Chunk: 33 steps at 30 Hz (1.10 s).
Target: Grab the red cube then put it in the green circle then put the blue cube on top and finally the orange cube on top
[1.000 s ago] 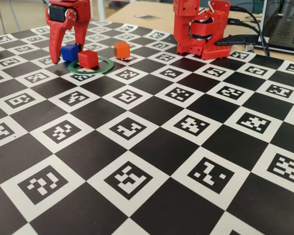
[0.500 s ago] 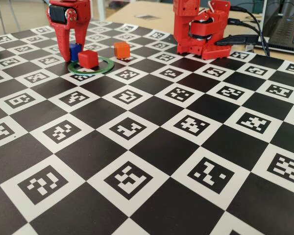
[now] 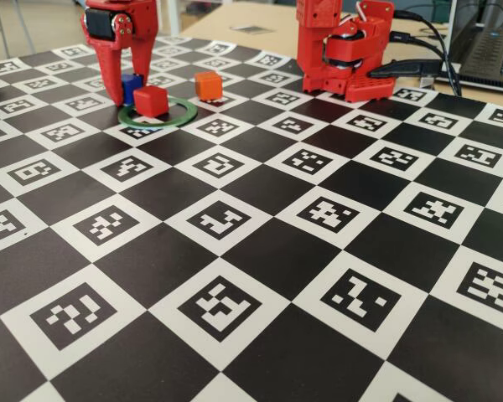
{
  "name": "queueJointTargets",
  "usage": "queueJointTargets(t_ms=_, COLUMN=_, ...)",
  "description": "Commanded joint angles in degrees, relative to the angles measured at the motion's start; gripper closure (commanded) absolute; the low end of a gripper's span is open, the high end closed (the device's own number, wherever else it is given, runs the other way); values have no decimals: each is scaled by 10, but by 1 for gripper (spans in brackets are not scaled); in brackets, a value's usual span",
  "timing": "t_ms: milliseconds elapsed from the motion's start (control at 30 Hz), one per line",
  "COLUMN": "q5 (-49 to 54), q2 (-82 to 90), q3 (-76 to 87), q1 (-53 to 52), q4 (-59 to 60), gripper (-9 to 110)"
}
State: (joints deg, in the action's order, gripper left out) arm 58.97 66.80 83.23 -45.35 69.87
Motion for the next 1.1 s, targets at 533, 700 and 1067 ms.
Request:
queueJointTargets(t_ms=533, q5=-155, q2=223, q3=-132, q1=59, q4=247, gripper=91)
queueJointTargets(t_ms=700, q5=-207, q2=232, q3=-109, q1=72, q4=243, gripper=91)
queueJointTargets(t_ms=1067, q5=-289, q2=259, q3=-40, q1=125, q4=227, gripper=91)
